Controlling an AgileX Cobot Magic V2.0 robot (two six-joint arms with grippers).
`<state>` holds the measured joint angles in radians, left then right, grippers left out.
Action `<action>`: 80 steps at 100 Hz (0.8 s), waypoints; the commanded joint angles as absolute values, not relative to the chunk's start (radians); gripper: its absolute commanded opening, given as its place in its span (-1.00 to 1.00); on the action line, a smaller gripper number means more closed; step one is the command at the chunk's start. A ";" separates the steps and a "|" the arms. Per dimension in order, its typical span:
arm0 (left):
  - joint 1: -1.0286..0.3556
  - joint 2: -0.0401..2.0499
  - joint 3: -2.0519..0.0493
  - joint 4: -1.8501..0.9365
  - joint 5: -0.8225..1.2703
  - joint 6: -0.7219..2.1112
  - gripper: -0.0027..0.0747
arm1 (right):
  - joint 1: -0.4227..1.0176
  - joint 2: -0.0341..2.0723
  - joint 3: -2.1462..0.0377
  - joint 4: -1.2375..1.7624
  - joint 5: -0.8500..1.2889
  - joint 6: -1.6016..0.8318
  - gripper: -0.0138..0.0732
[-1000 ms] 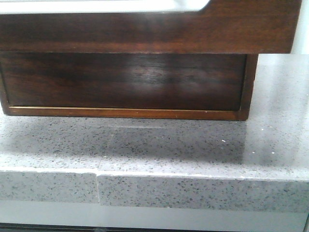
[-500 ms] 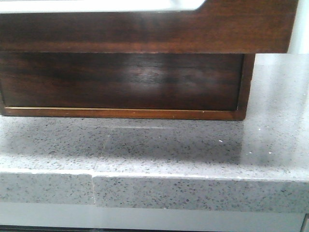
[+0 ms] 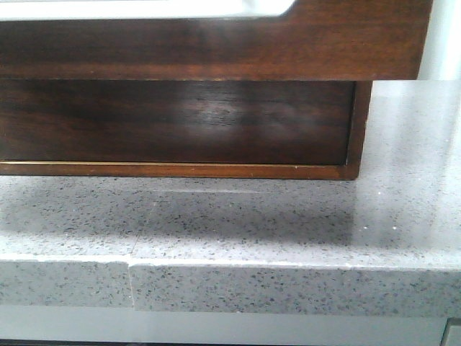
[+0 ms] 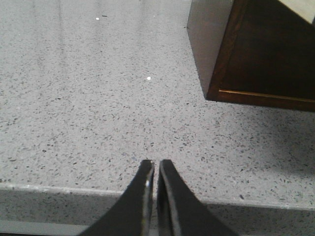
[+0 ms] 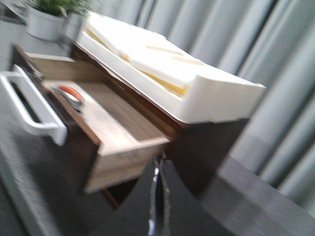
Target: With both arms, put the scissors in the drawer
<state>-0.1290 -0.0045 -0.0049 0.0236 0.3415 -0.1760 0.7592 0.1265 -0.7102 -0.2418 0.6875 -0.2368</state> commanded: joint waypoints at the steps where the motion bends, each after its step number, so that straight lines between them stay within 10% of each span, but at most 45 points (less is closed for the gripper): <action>1: -0.127 -0.036 0.016 0.008 0.297 -0.187 -0.98 | 0.667 0.142 -0.685 -0.314 0.611 -0.205 -0.83; 43: -0.127 -0.036 0.016 0.008 0.297 -0.187 -0.98 | 0.094 0.141 -0.092 -0.118 -0.159 0.000 -0.83; 80: -0.127 -0.036 0.016 0.008 0.297 -0.187 -0.98 | 0.069 -0.037 0.044 -0.118 0.238 0.000 -0.83</action>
<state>-0.1290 -0.0045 -0.0049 0.0198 0.3415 -0.1776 0.0769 -0.0018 0.0128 -0.1190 0.1932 0.0000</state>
